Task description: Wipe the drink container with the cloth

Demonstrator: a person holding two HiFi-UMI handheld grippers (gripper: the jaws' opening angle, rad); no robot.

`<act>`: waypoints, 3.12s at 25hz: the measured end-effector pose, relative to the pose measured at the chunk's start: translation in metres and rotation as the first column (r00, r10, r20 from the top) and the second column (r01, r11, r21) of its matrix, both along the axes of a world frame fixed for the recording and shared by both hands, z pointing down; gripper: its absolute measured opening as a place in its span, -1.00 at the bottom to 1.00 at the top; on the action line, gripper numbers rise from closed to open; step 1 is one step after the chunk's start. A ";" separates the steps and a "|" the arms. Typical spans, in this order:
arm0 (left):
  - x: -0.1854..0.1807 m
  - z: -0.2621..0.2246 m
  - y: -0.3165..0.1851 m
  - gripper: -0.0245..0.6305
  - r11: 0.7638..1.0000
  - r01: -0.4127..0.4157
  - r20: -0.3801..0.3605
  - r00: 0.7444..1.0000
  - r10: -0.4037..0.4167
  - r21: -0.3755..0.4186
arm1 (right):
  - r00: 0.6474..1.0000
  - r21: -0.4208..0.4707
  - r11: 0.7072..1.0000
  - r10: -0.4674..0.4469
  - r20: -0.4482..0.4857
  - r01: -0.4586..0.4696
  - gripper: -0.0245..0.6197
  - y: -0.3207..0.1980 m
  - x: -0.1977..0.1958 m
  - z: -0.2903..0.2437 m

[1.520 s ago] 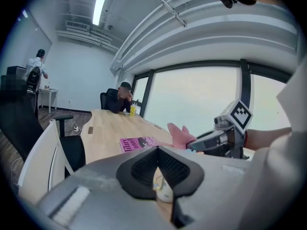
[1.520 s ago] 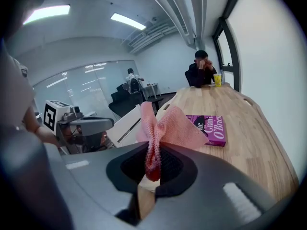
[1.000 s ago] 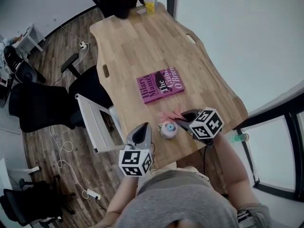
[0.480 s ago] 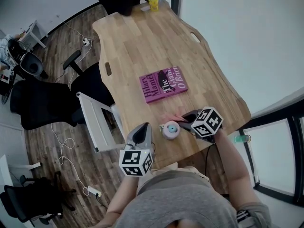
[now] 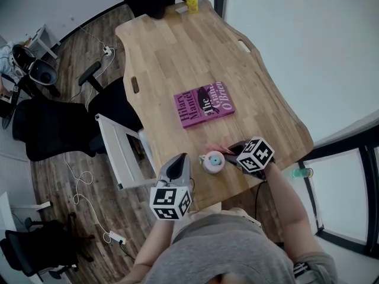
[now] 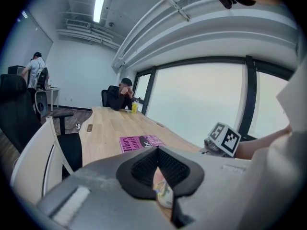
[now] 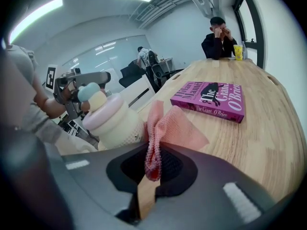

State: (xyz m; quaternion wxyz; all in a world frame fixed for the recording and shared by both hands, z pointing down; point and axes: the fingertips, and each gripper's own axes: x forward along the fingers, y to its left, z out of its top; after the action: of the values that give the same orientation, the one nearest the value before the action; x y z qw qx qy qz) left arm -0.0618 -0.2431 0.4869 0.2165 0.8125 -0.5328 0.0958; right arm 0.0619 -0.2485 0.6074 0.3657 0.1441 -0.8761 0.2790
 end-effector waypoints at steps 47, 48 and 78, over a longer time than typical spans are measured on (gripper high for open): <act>-0.004 -0.014 0.065 -0.93 0.998 -0.042 0.006 0.999 0.042 0.038 | 0.859 0.235 0.829 0.510 0.055 -0.507 -0.85 0.015 0.055 -0.014; -0.004 -0.014 0.067 -0.93 0.998 -0.044 0.006 0.999 0.043 0.039 | 0.856 0.242 0.824 0.512 0.068 -0.512 -0.85 0.017 0.055 -0.021; 0.002 -0.021 0.080 -0.92 0.997 -0.057 0.007 0.998 0.057 0.051 | 0.842 0.257 0.806 0.475 0.255 -0.533 -0.85 0.058 0.031 -0.094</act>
State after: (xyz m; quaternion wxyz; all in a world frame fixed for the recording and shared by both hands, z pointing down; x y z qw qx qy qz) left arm -0.0602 -0.1632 0.4663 0.1914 0.8323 -0.5122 0.0907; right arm 0.0929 -0.1901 0.5131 0.1701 0.4037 -0.8682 0.2330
